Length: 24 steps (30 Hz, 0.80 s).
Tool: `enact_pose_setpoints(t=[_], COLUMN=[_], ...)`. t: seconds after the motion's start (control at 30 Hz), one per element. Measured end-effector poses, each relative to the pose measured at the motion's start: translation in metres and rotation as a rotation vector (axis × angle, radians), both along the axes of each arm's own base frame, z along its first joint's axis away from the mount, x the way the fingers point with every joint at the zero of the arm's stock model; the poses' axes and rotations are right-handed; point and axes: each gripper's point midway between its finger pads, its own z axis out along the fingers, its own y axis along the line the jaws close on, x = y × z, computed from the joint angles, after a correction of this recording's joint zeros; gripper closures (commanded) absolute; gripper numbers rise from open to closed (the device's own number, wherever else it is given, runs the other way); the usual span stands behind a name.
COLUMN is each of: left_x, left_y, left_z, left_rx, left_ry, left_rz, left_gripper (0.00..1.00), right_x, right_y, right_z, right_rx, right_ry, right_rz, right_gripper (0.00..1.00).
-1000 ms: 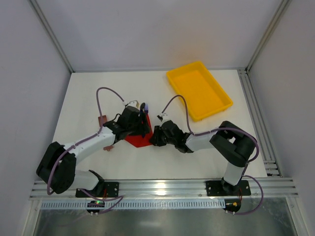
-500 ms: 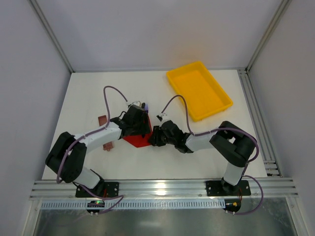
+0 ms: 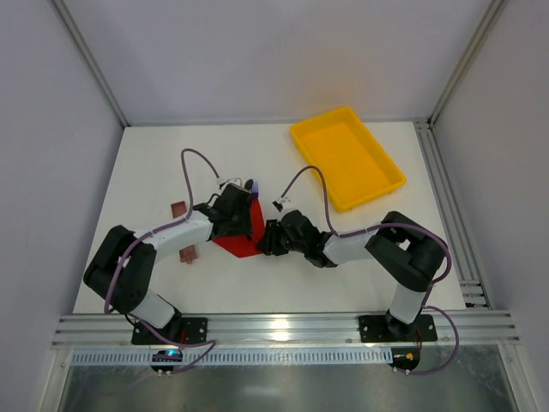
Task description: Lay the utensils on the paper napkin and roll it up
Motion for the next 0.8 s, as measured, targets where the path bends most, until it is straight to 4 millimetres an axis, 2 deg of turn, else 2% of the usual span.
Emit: enact_pose_setpoints(t=[0.2, 0.3, 0.4, 0.7, 0.8], left_x=[0.004, 0.005, 0.007, 0.011, 0.012], left_y=[0.007, 0.010, 0.014, 0.017, 0.018], left_z=[-0.002, -0.003, -0.003, -0.003, -0.005], left_rx=[0.018, 0.022, 0.022, 0.026, 0.037], left_ry=[0.000, 0.000, 0.002, -0.005, -0.007], left_rz=[0.004, 0.006, 0.006, 0.005, 0.001], left_gripper=[0.83, 0.92, 0.97, 1.00, 1.00], right_x=[0.000, -0.001, 0.000, -0.002, -0.003], right_y=[0.000, 0.000, 0.000, -0.001, -0.005], right_z=[0.000, 0.000, 0.000, 0.002, 0.006], right_rx=[0.000, 0.002, 0.004, -0.001, -0.014], right_ry=[0.001, 0.000, -0.001, 0.002, 0.004], right_rz=[0.001, 0.001, 0.002, 0.004, 0.003], right_gripper=[0.62, 0.62, 0.62, 0.62, 0.66])
